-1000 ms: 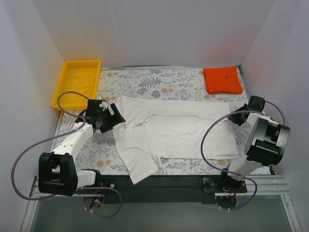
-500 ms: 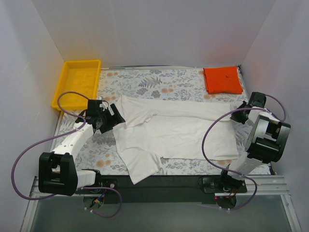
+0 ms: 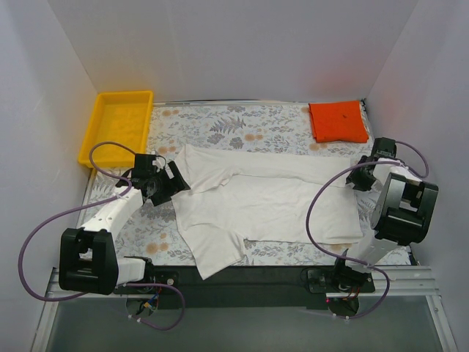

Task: Fold and stack the t-shirts
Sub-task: Fold the tshirt

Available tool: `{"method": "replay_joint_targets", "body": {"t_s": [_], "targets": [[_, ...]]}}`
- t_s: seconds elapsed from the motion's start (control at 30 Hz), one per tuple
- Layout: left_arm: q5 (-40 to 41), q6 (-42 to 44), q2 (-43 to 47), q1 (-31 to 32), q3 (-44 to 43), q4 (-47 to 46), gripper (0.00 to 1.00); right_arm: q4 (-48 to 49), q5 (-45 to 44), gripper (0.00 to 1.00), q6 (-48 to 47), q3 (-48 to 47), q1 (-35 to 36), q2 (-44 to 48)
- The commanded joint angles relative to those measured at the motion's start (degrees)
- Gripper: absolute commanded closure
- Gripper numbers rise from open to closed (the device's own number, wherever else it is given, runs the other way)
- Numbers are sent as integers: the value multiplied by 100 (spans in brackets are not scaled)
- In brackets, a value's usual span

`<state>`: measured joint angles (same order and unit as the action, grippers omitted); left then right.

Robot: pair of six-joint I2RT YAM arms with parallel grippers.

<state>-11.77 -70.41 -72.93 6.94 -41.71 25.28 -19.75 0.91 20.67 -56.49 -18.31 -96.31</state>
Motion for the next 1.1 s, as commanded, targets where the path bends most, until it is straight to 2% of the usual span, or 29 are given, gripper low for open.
{"method": "replay_joint_targets", "body": {"t_s": [0.0, 0.13, 0.27, 0.4, 0.5, 0.6, 0.83, 0.97, 1.07], "targets": [[-27, -16, 33, 18, -100, 3, 23, -389, -345, 63, -282, -406, 352, 586], [-1, -8, -81, 18, -179, -23, 23, -416, -135, 55, -467, -705, 933, 1026], [105, 36, -248, 18, -337, -145, 23, 56, 901, 54, -301, -680, 1732, 1097], [35, 54, -441, 18, -574, -199, 27, 1085, 1989, 62, 322, -442, 2750, 904], [-62, 89, -547, 27, -610, -348, 31, 1804, 2246, 68, 850, -433, 3350, 536], [-281, 89, -679, 35, -619, -444, 32, 2429, 2492, 69, 1439, -590, 3816, 52], [-335, 45, -714, 44, -408, -823, 33, 2897, 2221, 66, 2125, -1136, 4642, -1055], [-343, -16, -679, 44, -381, -823, 33, 3020, 2002, 61, 2521, -1189, 5020, -1320], [-344, -78, -714, 62, -381, -823, 33, 3108, 1738, 61, 2837, -1145, 5213, -1425]]}}
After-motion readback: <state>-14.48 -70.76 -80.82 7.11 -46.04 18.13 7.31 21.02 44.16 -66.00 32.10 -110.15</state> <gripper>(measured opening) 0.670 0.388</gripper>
